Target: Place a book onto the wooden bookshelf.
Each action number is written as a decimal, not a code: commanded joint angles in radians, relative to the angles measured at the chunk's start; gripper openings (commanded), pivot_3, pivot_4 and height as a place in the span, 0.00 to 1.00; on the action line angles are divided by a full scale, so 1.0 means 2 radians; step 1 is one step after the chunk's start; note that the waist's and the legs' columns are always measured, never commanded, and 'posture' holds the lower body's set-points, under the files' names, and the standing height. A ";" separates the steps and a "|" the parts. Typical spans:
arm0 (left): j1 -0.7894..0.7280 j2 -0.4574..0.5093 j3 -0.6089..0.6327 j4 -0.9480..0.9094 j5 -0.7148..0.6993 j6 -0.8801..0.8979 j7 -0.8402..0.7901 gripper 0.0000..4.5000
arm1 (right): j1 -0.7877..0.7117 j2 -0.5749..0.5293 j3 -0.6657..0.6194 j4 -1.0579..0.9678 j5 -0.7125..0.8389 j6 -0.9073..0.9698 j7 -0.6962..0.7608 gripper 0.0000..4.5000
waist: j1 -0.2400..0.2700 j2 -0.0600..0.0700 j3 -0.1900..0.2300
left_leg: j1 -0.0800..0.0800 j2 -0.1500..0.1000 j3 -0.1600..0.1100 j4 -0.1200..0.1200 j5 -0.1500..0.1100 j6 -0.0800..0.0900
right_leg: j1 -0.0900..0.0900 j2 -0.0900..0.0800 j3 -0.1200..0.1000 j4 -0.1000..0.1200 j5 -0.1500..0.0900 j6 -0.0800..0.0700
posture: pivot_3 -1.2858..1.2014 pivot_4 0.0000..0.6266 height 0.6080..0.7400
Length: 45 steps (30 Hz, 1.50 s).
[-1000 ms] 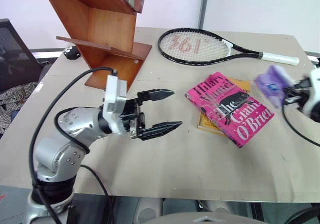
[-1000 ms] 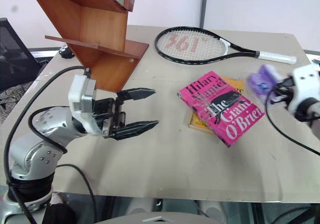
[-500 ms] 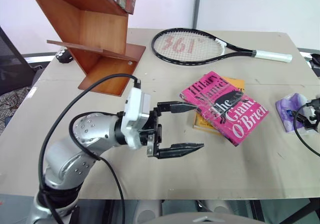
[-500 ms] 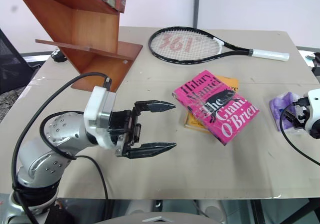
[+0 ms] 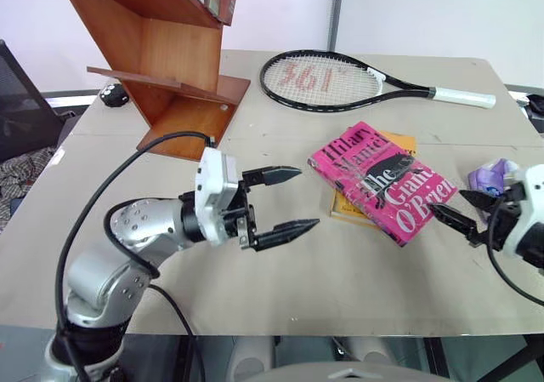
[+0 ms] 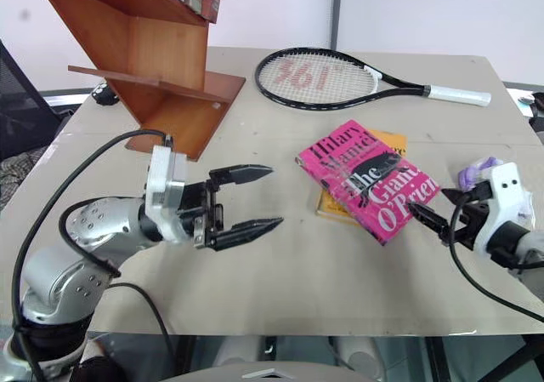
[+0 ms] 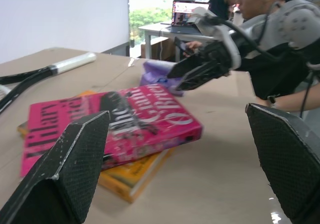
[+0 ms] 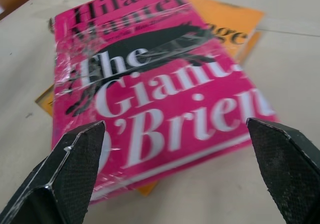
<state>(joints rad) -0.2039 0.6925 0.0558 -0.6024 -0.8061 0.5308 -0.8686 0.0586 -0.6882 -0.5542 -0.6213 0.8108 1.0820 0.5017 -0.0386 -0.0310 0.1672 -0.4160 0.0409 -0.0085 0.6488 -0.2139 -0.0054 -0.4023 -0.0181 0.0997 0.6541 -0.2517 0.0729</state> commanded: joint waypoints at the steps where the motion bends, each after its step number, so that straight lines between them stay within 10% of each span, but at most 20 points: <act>1: 0.003 0.002 0.004 0.018 0.019 -0.019 -0.013 1.00 | -0.002 -0.013 0.011 -0.021 0.003 -0.024 0.011 0.99 | 0.000 0.000 0.000 | 0.000 0.000 0.000 0.000 0.000 0.000 | 0.000 0.000 0.000 0.000 0.000 0.000 | 0.52 0.24 1.00; 12: 0.067 0.007 0.022 0.006 0.046 -0.046 -0.024 1.00 | 0.030 -0.036 -0.008 0.021 -0.034 -0.066 0.017 0.99 | 0.001 0.000 0.000 | 0.000 0.000 -0.001 -0.005 0.000 0.000 | -0.001 0.000 0.000 -0.001 0.001 -0.001 | 0.52 0.24 1.00; 22: 0.075 0.005 0.021 0.011 0.053 -0.061 -0.027 1.00 | 0.057 -0.067 0.003 0.032 -0.069 -0.069 0.019 0.01 | 0.000 0.000 0.000 | 0.000 0.000 0.000 -0.004 0.000 0.000 | -0.001 0.000 0.000 0.000 -0.001 0.000 | 0.52 0.24 1.00; 45: 0.106 0.003 0.037 0.004 0.062 -0.066 -0.020 1.00 | -0.082 -0.020 0.193 0.075 -0.165 -0.063 -0.047 0.01 | -0.001 0.000 0.000 | 0.000 0.000 0.000 -0.004 0.000 0.000 | -0.001 0.000 0.000 0.000 0.000 -0.001 | 0.52 0.24 1.00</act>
<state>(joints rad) 0.0043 0.6978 0.1098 -0.5664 -0.6869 0.4216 -0.9103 -0.0852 -0.7325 -0.1786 -0.4621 0.4996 0.9593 0.4176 -0.0414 -0.0307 0.1675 -0.4155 0.0414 -0.0093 0.6411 -0.2141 -0.0050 -0.4046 -0.0176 0.0992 0.6537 -0.2514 0.0701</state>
